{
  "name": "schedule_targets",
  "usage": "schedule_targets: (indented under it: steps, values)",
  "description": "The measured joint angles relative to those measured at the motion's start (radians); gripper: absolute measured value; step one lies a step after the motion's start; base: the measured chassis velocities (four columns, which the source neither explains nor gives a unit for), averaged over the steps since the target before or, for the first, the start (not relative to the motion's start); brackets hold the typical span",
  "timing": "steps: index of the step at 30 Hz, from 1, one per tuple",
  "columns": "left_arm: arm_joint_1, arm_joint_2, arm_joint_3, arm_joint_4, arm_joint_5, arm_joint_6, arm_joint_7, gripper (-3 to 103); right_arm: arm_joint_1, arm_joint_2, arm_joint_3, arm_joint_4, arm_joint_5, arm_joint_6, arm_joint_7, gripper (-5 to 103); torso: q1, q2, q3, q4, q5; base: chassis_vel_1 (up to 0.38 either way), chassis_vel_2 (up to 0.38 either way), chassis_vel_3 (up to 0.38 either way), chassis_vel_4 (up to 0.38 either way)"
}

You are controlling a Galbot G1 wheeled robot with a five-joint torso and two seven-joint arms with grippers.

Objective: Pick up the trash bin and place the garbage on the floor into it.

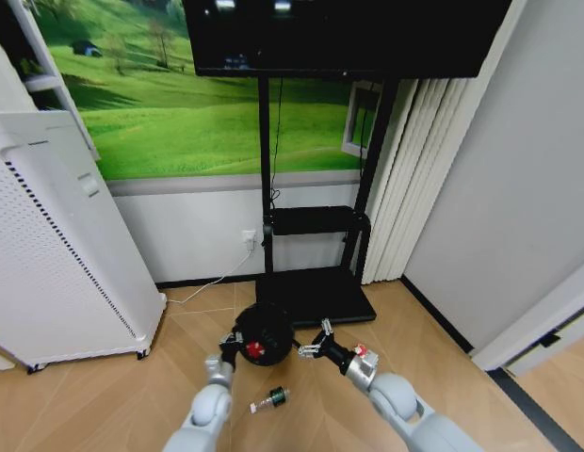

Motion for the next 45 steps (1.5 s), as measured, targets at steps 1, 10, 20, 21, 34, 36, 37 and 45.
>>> schedule_targets:
  steps: [1, 10, 20, 21, 34, 36, 37, 45]
  values:
    - [0.017, 0.013, -0.032, -0.018, -0.004, 0.000, 0.000, 7, 0.009, 0.002, 0.010, -0.022, 0.005, 0.004, 0.008, 100, 0.000, 0.000, 0.000, -0.0001, -0.0003, 0.000, 0.000, 0.000, 0.000]
    - [0.148, 0.057, -0.157, -0.121, -0.026, 0.002, 0.003, 7, 0.004, 0.007, 0.057, -0.113, -0.006, 0.047, 0.027, 100, 0.000, 0.000, 0.000, 0.0000, -0.0003, 0.000, 0.000, 0.000, 0.000]
    - [0.240, 0.087, -0.260, -0.232, -0.055, 0.000, 0.012, 7, -0.043, 0.019, 0.107, -0.235, -0.058, 0.131, 0.026, 100, 0.000, 0.000, 0.000, -0.0002, -0.0001, 0.000, 0.000, 0.000, 0.000]
    - [0.253, 0.095, -0.279, -0.250, -0.064, -0.002, 0.011, 7, -0.050, 0.024, 0.113, -0.264, -0.078, 0.155, 0.017, 100, 0.000, 0.000, 0.000, -0.0002, -0.0002, 0.000, 0.000, 0.000, 0.000]
    - [0.303, 0.090, -0.358, -0.284, -0.106, -0.016, 0.008, 7, -0.092, 0.086, 0.123, -0.451, -0.243, 0.323, -0.051, 100, 0.000, 0.000, 0.000, -0.0002, -0.0002, 0.000, 0.000, 0.000, 0.000]
    - [0.306, 0.090, -0.360, -0.283, -0.106, -0.015, 0.010, 7, -0.098, 0.093, 0.125, -0.469, -0.261, 0.344, -0.060, 100, 0.000, 0.000, 0.000, -0.0001, -0.0002, 0.000, 0.000, 0.000, 0.000]
    - [0.309, 0.090, -0.362, -0.280, -0.106, -0.014, 0.014, 7, -0.104, 0.099, 0.127, -0.485, -0.277, 0.362, -0.068, 100, 0.000, 0.000, 0.000, -0.0002, -0.0002, 0.000, 0.000, 0.000, 0.000]
    - [0.319, 0.081, -0.368, -0.266, -0.103, -0.013, 0.017, 7, -0.120, 0.151, 0.133, -0.580, -0.385, 0.462, -0.086, 100, 0.000, 0.000, 0.000, -0.0002, -0.0003, 0.000, 0.000, 0.000, 0.000]
